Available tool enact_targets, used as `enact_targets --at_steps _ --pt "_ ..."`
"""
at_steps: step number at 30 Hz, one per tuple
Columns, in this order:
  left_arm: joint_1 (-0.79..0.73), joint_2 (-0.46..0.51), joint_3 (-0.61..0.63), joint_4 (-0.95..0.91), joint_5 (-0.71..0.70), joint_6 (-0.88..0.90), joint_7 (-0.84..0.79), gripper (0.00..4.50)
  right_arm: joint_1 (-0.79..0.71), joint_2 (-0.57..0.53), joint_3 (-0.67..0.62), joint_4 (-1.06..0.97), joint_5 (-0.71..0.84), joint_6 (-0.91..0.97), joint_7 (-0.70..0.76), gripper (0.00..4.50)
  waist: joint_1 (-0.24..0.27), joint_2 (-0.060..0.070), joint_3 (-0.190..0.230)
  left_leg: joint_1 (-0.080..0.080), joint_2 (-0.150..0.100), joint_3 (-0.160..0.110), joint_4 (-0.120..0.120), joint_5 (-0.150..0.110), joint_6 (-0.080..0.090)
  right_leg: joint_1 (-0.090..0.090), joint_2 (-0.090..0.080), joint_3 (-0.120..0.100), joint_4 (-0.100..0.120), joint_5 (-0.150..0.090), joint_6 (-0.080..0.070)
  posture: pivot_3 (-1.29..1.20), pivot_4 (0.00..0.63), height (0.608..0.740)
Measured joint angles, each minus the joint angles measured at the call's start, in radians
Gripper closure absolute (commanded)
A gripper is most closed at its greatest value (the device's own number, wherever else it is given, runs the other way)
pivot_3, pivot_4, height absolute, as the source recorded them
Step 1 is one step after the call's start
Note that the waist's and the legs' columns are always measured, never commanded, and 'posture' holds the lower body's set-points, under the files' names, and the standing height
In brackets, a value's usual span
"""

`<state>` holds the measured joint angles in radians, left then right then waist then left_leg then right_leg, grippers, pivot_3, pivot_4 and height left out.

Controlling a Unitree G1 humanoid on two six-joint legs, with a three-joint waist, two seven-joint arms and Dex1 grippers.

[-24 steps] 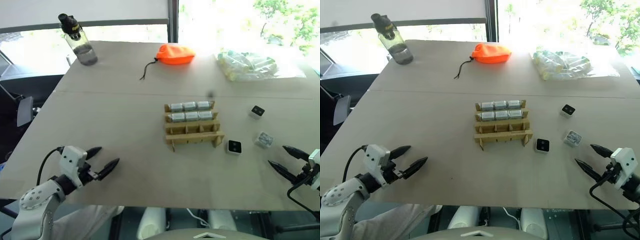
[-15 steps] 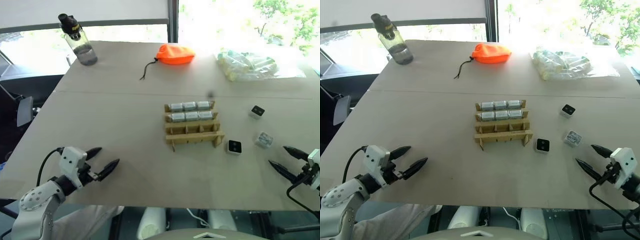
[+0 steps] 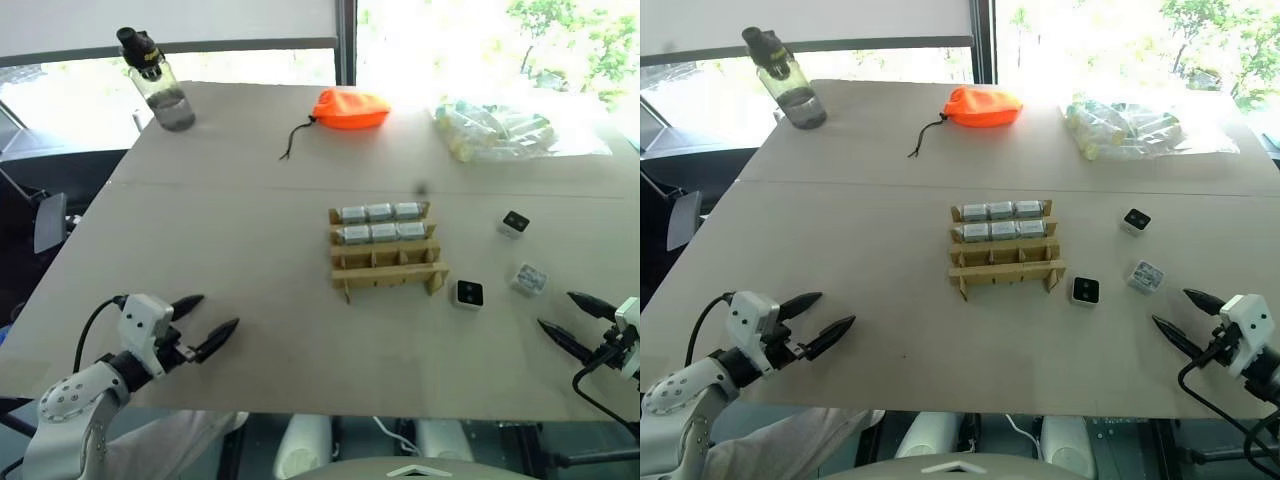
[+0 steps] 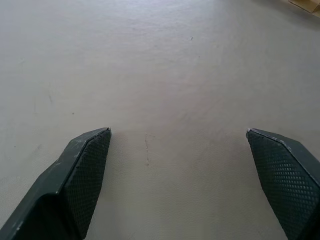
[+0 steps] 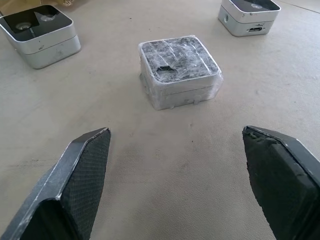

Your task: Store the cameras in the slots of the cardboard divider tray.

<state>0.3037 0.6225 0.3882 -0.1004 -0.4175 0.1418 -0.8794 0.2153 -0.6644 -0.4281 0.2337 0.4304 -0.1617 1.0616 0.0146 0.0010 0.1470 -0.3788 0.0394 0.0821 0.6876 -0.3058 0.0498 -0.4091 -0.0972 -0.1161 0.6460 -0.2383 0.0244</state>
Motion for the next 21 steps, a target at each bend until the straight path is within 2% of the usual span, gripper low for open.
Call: enact_targets --at_steps 5,9,11,12,15,21 --pt "-0.038 0.006 -0.011 0.014 0.003 -0.019 -0.028 0.0 0.029 0.003 0.0 -0.025 0.001 0.002 -0.007 0.32 0.0 0.0 0.0 0.0 0.0 0.0 0.0 0.0 0.0 0.0 0.0 0.0 0.0 0.0 0.0 0.0 0.15 0.726" --pt "-0.104 0.07 -0.04 0.011 0.002 -0.014 -0.078 0.0 0.085 0.019 -0.002 -0.069 0.008 0.008 -0.023 0.32 0.001 0.0 0.0 -0.001 0.0 -0.001 0.0 0.0 0.0 0.0 0.0 -0.001 0.0 0.0 0.0 0.0 0.15 0.726" --pt "-0.134 0.133 -0.075 -0.001 0.002 0.009 -0.134 0.0 0.133 0.029 -0.004 -0.11 0.02 0.029 -0.029 0.32 0.001 -0.001 0.0 -0.001 0.0 -0.001 0.0 0.0 -0.001 0.0 0.0 -0.001 0.0 0.0 0.0 0.0 0.15 0.726" --pt "-0.158 0.193 -0.102 -0.018 -0.003 0.034 -0.19 0.0 0.167 0.04 -0.004 -0.153 0.027 0.046 -0.036 0.32 0.001 0.0 0.0 -0.001 0.0 -0.001 0.0 0.0 -0.001 0.0 0.0 -0.002 0.0 0.0 0.0 0.0 0.15 0.726" --pt "-0.226 0.276 -0.136 -0.069 -0.057 0.103 -0.292 0.0 0.213 0.068 0.007 -0.239 0.03 0.088 -0.079 0.32 0.0 -0.001 0.0 -0.001 0.0 -0.001 0.0 0.0 -0.001 0.0 0.0 -0.001 0.0 0.0 0.0 0.0 0.15 0.726" --pt "-0.411 0.381 -0.156 -0.187 -0.23 0.252 -0.435 0.0 0.219 0.092 0.06 -0.374 0.03 0.163 -0.133 0.32 -0.005 0.0 0.0 0.0 0.001 0.001 0.0 0.001 -0.001 0.0 0.002 0.002 0.0 0.0 0.0 0.0 0.15 0.726"
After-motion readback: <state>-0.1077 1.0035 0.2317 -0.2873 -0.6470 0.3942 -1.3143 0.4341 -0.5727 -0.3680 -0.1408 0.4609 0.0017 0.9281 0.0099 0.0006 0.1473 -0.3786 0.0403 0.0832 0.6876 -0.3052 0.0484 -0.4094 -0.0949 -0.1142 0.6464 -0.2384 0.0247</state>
